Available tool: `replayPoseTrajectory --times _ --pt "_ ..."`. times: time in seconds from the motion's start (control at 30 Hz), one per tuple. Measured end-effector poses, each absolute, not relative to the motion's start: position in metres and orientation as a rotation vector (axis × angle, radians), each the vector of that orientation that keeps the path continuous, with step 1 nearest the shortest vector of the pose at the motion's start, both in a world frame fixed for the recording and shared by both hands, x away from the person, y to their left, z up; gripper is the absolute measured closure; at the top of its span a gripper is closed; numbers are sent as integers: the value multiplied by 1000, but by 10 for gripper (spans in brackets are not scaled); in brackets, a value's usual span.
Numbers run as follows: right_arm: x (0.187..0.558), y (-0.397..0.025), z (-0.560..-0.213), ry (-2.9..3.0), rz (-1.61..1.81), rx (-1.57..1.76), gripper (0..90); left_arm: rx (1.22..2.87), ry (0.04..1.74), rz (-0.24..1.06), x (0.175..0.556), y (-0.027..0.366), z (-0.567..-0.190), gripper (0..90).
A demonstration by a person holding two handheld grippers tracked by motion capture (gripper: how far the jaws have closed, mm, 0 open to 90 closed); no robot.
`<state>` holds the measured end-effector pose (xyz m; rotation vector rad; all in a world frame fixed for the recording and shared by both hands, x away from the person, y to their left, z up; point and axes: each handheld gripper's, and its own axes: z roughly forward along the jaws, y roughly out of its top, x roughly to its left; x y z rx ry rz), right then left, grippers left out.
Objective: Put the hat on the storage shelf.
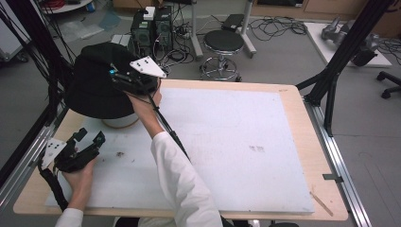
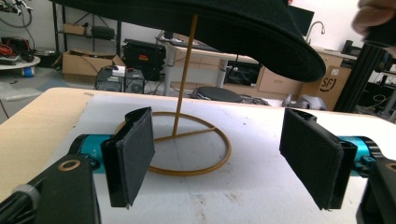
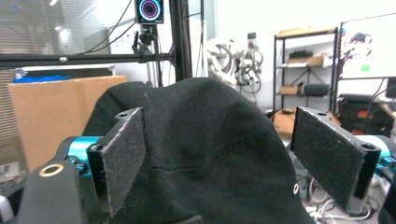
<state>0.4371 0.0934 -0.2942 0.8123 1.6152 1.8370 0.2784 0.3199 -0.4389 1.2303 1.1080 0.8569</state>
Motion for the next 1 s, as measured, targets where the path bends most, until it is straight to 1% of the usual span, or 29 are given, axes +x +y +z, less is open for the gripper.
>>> replayPoseTrajectory --times 0.27,0.43,0.53,0.57,1.0 --pt "428 63 -286 1668 1794 798 176 1236 1102 857 279 318 -438 265" --pt "418 35 -297 1684 1753 797 177 1236 1099 859 279 316 -438 265" --pt "416 26 -300 1679 1760 813 177 1239 1096 859 279 315 -438 265" --pt "415 15 -302 1672 1756 830 177 1242 1093 857 279 315 -438 265" --pt "390 -34 -302 1617 1733 853 176 1249 1085 852 280 311 -437 265"
